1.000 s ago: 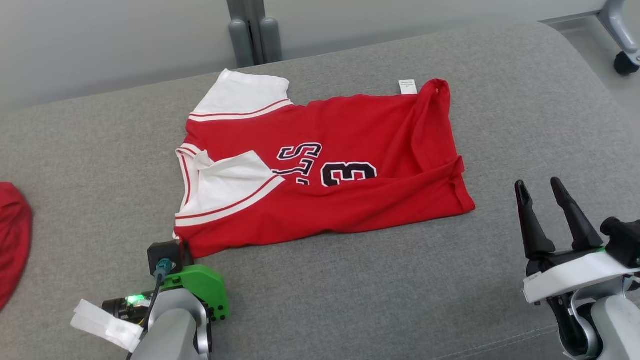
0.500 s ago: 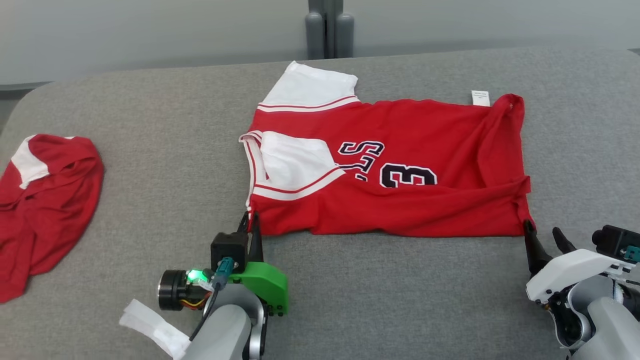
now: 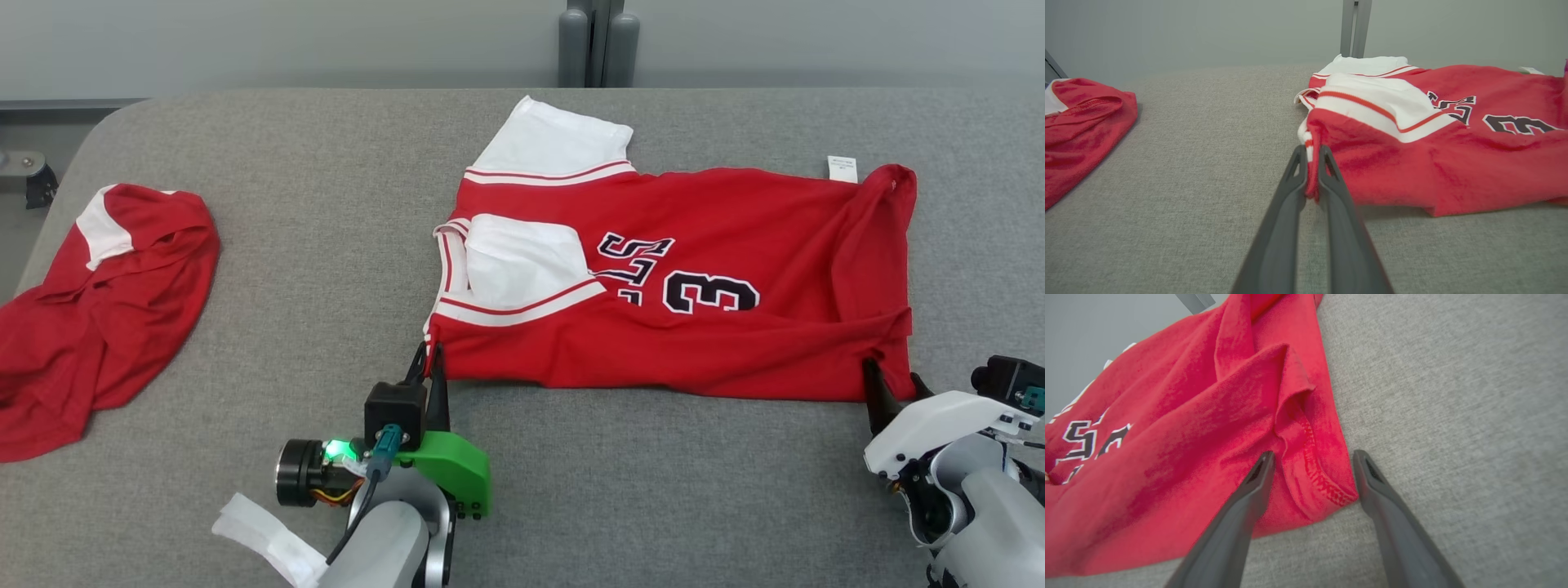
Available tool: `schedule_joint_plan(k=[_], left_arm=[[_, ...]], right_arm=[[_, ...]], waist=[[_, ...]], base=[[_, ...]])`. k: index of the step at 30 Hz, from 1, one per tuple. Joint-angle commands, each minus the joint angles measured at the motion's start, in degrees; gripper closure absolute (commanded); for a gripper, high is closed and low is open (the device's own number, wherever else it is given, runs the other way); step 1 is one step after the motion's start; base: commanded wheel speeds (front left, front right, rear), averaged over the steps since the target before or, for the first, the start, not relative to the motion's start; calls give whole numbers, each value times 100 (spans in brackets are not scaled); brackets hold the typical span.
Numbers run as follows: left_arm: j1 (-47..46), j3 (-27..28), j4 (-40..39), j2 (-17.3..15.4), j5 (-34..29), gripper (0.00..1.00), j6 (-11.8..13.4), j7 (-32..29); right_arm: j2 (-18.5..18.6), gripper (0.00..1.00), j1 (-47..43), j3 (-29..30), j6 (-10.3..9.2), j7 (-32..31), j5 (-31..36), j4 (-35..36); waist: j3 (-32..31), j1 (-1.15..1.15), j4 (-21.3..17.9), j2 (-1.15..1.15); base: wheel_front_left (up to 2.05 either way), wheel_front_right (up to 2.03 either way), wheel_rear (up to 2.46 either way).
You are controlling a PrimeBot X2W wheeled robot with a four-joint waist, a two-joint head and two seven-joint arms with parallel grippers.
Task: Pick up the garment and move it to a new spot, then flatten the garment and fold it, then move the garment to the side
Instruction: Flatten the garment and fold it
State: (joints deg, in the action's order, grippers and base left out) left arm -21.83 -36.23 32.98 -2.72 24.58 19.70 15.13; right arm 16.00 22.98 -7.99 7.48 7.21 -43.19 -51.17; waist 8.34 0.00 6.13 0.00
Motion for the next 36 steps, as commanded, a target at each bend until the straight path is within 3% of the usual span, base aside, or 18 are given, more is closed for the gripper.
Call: schedule_joint_plan(k=[1,16,23,29,30,31,36], left_arm=[[74,31,38,-34,1,100,32,4],[694,378,254,-57,28,100,-262,4],[1509,314,84,-146,178,100,-557,4],[1942,245,-157,-226,266,100,-576,-94],[1971,236,-172,-254,262,69,-558,-140],[1994,219,-191,-272,248,0,-538,-173],[1819,359,-467,-331,252,0,-427,-126]], right_arm=[[-22,100,-11,-135,3,9,-23,-114],[649,100,-14,-1156,1,700,1030,-332],[583,100,-602,-978,0,440,706,-399],[617,100,-1012,-884,0,188,466,-65],[632,22,-1041,-851,0,220,467,-13],[622,0,-1080,-798,0,255,441,51],[645,0,-1126,-596,1,526,503,635]], waist=[[-32,0,-13,0],[-690,0,-195,0],[-1077,0,-236,0],[-1147,0,-313,0],[-1149,0,-322,0],[-1146,0,-336,0],[-1123,0,-390,0]], base=[[0,0,0],[0,0,0],[0,0,0],[0,0,0],[0,0,0],[0,0,0],[0,0,0]])
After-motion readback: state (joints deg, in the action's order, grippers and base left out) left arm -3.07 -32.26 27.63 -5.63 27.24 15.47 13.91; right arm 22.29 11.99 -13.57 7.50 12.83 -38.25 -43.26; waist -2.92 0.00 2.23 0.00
